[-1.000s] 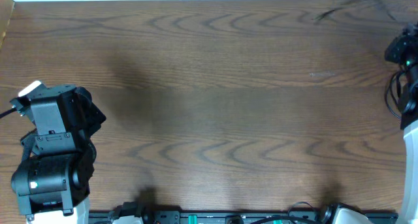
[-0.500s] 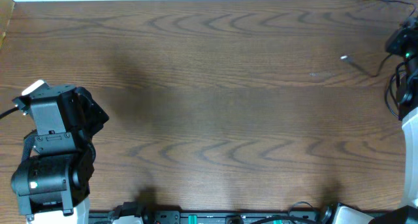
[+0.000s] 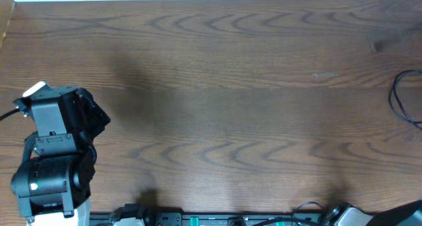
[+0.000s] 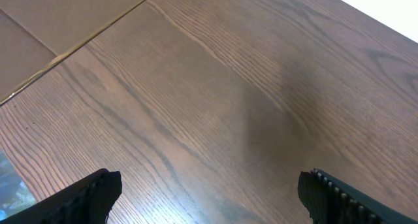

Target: Untangle cables

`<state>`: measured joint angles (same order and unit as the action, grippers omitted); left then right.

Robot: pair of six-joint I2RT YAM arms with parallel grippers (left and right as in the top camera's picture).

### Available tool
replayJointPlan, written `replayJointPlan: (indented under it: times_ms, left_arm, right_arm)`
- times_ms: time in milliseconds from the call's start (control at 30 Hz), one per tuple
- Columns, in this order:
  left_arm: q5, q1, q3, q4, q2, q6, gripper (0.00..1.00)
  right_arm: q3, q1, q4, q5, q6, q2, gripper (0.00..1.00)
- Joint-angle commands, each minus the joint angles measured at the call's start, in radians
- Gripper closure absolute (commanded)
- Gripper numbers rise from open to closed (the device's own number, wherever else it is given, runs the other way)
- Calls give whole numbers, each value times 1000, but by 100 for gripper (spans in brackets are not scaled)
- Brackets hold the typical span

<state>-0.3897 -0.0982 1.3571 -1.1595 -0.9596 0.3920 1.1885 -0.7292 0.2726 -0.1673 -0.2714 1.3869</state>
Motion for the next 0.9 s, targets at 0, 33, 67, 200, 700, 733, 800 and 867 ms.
replayJointPlan:
  times_ms: [0, 33, 67, 200, 700, 733, 800, 867]
  left_arm:
    - [2, -6, 19, -3, -9, -6, 8]
    - [2, -6, 19, -3, -14, -6, 8]
    - [2, -6, 19, -3, -17, -6, 8]
    - [35, -6, 19, -3, -36, -6, 8]
    - [122, -6, 19, -3, -59, -27, 8]
    - [129, -6, 19, -3, -59, -32, 8]
    - [143, -6, 19, -3, -59, -33, 8]
    - [148, -6, 19, -3, -58, -33, 8]
  right_arm:
    - [3, -92, -11, 127, -175, 6, 99]
    - [3, -111, -17, 158, -196, 11, 99]
    - [3, -123, -19, 175, -209, 18, 99]
    - [3, -141, -21, 220, -214, 60, 99]
    - [11, -126, -38, 609, -298, 422, 99]
    - [13, -125, -38, 627, -314, 450, 99]
    - [13, -124, -42, 639, -331, 491, 99]
    - [13, -122, -53, 638, -330, 517, 88]
